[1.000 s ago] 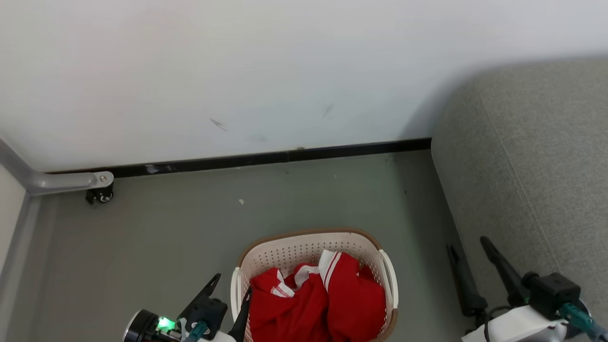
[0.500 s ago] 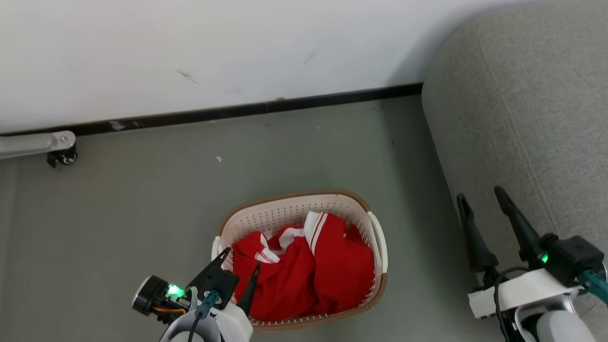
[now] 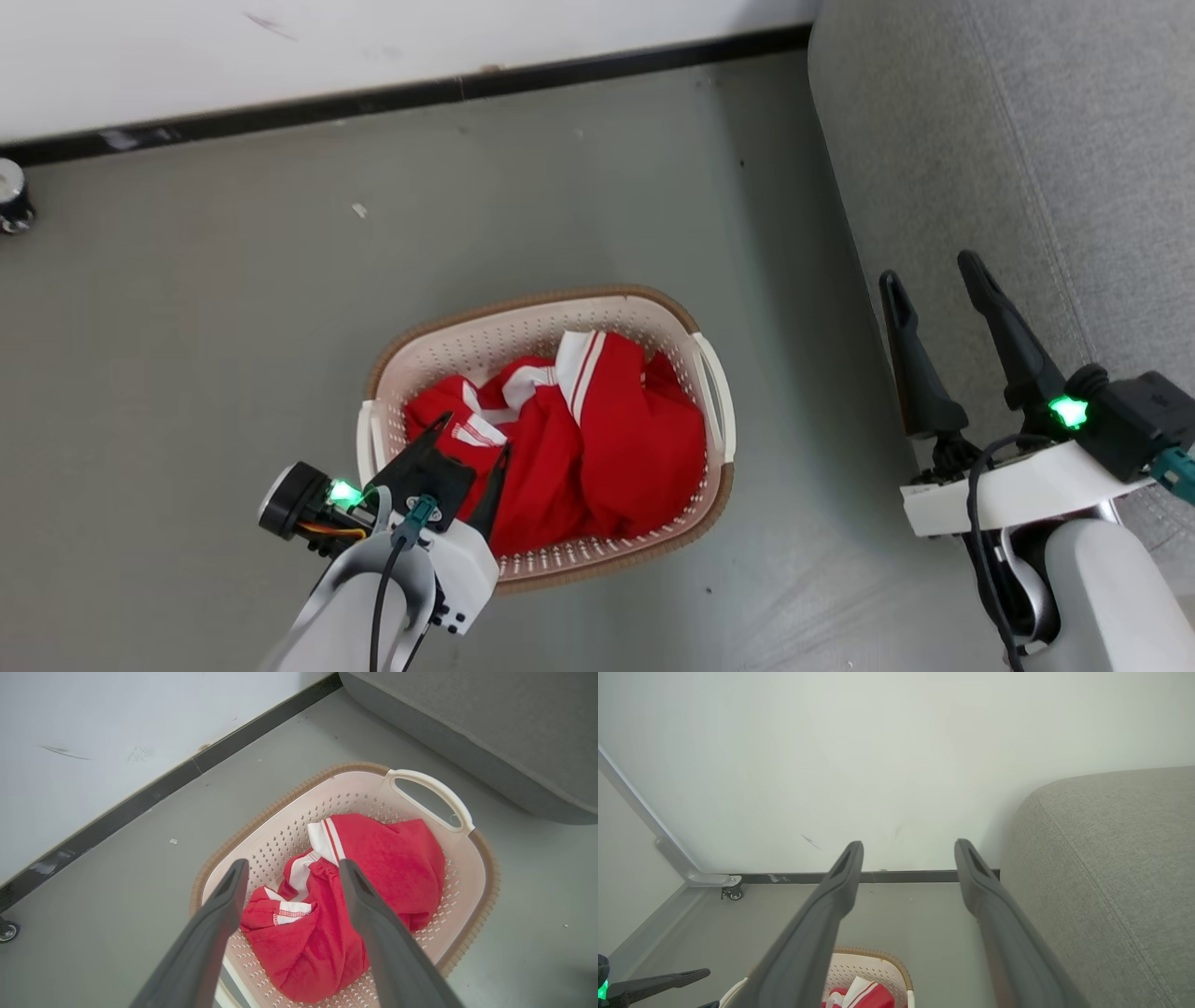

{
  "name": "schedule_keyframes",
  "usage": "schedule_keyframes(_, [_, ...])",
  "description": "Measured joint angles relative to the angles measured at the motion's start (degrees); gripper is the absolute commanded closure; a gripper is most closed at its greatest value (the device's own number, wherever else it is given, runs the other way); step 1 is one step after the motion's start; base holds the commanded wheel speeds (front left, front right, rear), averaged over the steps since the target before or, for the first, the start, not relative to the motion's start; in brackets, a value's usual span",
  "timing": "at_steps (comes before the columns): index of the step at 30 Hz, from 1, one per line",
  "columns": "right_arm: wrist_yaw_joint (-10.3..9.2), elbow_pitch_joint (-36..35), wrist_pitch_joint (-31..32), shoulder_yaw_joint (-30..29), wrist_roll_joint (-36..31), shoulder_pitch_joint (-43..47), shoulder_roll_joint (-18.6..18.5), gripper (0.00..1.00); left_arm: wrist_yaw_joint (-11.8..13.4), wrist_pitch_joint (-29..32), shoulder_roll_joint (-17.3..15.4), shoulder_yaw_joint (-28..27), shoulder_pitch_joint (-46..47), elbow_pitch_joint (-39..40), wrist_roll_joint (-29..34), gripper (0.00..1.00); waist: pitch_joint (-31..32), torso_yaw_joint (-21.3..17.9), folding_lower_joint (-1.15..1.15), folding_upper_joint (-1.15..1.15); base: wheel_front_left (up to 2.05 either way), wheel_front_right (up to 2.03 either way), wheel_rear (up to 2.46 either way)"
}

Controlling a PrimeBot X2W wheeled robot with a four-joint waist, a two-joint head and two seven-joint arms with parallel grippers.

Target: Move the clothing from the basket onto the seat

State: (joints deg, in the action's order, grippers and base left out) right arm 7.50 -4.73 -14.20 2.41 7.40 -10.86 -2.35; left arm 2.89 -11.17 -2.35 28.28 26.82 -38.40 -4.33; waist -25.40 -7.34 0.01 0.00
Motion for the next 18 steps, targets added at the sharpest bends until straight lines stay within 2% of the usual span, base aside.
schedule_keyframes(18, [0.00, -0.6, -0.1, 1.6, 2.7, -10.2, -0.1, 0.00, 0.0, 0.0, 0.1, 2.6, 7.3, -7.3, 1.9, 0.00, -12.8, -5.0, 0.00, 0.00, 0.00, 0.00, 0.00])
